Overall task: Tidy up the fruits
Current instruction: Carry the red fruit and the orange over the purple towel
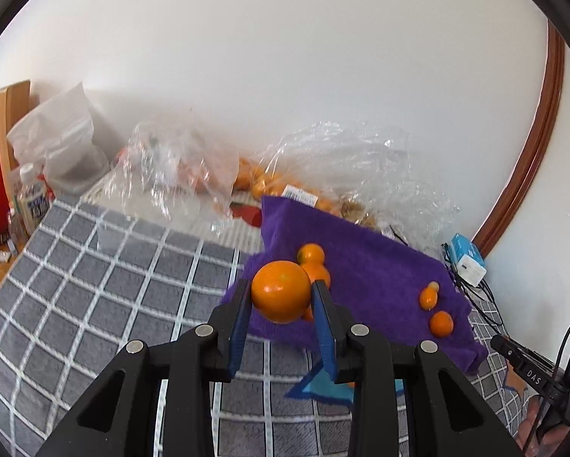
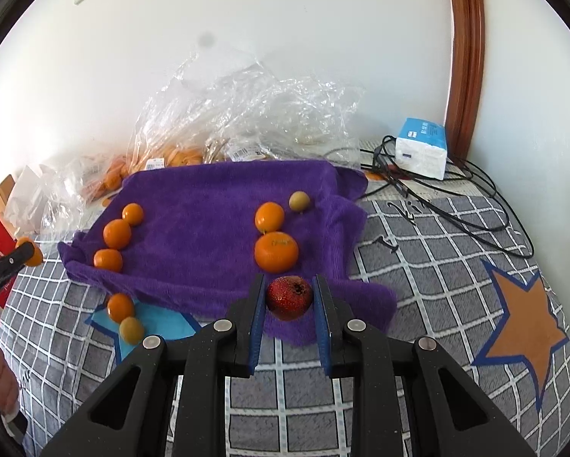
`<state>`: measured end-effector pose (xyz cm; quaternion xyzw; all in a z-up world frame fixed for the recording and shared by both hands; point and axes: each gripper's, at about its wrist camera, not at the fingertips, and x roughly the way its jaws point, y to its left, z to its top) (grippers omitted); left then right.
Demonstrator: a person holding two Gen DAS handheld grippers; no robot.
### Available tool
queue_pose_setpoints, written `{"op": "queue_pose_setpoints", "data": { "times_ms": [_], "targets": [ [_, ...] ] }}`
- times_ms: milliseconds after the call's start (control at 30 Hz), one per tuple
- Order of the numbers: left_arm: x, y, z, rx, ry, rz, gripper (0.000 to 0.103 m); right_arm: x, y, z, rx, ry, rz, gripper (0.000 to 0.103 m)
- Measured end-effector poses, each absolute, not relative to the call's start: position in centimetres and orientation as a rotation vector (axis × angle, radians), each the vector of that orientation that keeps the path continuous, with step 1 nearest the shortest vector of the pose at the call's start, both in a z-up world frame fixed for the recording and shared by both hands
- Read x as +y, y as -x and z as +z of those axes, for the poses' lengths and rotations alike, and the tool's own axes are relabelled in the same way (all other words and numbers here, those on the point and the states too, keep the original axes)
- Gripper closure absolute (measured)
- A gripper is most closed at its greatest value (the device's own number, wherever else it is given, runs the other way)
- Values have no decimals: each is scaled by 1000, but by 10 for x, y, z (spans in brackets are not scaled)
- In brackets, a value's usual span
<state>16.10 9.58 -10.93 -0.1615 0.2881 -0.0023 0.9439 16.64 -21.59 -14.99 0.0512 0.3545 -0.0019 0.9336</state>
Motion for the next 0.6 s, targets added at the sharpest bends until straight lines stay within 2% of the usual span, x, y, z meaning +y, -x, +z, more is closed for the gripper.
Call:
{"op": "queue_pose_setpoints", "data": {
  "times_ms": [300, 600],
  "targets": [
    [83, -207, -81, 575, 285, -42, 73, -218, -207, -146, 717, -83, -14, 79],
    [91, -239, -95, 619, 313, -27, 73, -222, -237, -141, 699, -79, -20, 79]
  ]
}}
